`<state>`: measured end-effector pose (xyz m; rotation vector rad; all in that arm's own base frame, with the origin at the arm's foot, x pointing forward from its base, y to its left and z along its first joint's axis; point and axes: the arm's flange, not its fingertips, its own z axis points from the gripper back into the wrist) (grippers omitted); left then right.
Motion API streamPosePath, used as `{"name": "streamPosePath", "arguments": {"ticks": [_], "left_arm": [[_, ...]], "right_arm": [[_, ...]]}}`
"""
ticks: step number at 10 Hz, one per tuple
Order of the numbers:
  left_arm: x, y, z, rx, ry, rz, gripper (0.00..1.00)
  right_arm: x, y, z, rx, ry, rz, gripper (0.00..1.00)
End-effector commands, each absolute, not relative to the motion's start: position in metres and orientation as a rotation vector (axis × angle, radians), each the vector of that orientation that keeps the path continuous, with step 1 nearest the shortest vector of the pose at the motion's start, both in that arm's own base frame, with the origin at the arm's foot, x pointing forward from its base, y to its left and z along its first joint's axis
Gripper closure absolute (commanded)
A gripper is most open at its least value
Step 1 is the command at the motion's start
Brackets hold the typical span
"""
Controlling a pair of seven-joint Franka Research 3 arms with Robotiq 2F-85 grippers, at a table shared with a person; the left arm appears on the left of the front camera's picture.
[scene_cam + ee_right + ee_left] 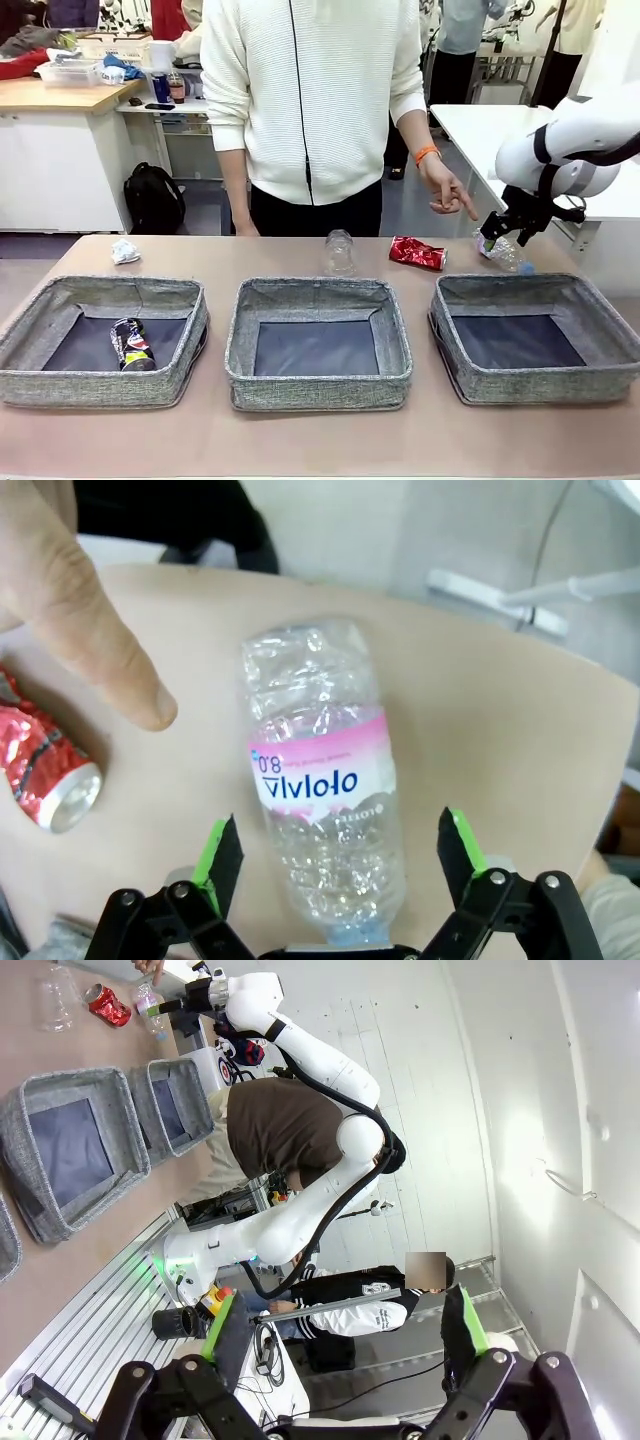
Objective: Sort the waste into the appropriate baskets.
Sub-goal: Pick up the waste item pointed out by the person.
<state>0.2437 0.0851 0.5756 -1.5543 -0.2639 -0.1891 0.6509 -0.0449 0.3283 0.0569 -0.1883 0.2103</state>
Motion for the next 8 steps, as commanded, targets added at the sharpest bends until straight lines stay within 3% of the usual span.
{"name": "streamPosePath", "arguments": {"ticks": [1,4,5,6,7,8], "left_arm": [[0.2435,0.0843,0.5795,-1.57,-0.281,-0.211,0.0],[0.2435,0.0843,0.5795,-1.57,-0.281,-0.211,0.0],[0.2435,0.0843,0.5795,-1.57,-0.281,-0.211,0.0],[0.2435,0.0843,0.5795,-1.57,-0.281,-0.211,0.0],[0.2435,0.0843,0.5795,-1.57,-0.281,-0.211,0.0],[0.2435,0.0843,0.5795,-1.57,-0.281,-0.211,0.0]], "right_arm": [[0.6599,-0.0416,0.3286,0.044,-0.164,0.204,0.0],[0.6605,-0.038,0.3255,0.033,-0.147,0.198,0.0],[0.6607,-0.0364,0.3248,0.028,-0.135,0.201,0.38],[0.66,-0.0361,0.3253,0.027,-0.139,0.199,0.58],[0.6595,-0.0355,0.3251,0.025,-0.138,0.198,0.97],[0.6595,-0.0354,0.3247,0.023,-0.14,0.195,1.0]]}}
